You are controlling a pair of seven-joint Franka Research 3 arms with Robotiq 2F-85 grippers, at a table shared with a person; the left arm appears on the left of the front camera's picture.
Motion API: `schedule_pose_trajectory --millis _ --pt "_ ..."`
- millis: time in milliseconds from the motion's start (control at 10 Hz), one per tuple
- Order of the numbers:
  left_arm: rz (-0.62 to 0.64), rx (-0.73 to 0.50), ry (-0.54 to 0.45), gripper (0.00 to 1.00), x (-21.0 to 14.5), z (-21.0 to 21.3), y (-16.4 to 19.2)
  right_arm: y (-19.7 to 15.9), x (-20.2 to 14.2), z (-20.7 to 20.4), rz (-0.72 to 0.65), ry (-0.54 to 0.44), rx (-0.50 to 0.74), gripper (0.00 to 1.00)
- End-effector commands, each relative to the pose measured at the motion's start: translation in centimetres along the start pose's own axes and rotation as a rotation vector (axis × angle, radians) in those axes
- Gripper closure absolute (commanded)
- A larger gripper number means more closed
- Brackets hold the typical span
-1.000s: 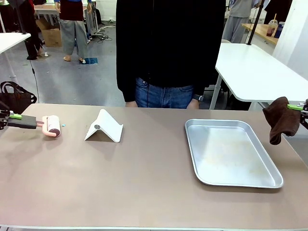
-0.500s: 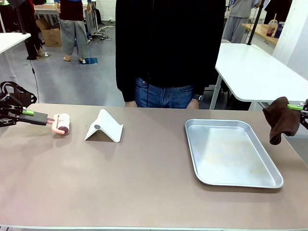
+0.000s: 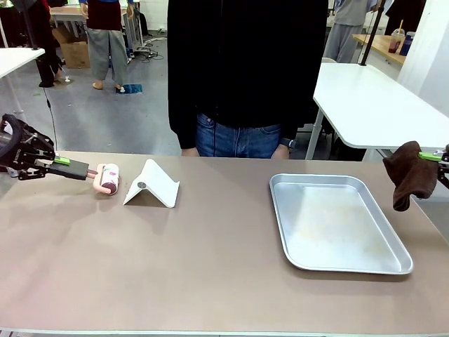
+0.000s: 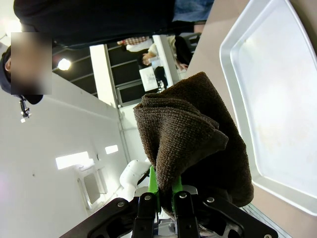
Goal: Clean the surface of the table.
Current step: Clean the area not pointed to by the person.
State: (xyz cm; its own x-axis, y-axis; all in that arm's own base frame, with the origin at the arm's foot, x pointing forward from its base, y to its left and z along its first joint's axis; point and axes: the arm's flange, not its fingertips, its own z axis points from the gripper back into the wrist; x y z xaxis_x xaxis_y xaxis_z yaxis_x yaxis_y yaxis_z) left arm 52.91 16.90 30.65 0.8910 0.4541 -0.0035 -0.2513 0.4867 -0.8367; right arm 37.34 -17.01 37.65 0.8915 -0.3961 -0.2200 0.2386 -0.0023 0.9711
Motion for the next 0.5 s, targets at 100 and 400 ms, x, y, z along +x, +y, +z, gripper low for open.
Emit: schedule_pose_trajectory --millis 100,400 --pt "-0.029 -0.009 -0.048 0.78 -0.3 1.3 0.3 0.4 0.0 0.0 -0.003 0.006 0.004 0.89" --pt "-0.201 -0.171 -0.067 0.78 -4.8 7.4 -3.2 0.4 0.0 0.0 -0.003 0.006 0.004 0.89"
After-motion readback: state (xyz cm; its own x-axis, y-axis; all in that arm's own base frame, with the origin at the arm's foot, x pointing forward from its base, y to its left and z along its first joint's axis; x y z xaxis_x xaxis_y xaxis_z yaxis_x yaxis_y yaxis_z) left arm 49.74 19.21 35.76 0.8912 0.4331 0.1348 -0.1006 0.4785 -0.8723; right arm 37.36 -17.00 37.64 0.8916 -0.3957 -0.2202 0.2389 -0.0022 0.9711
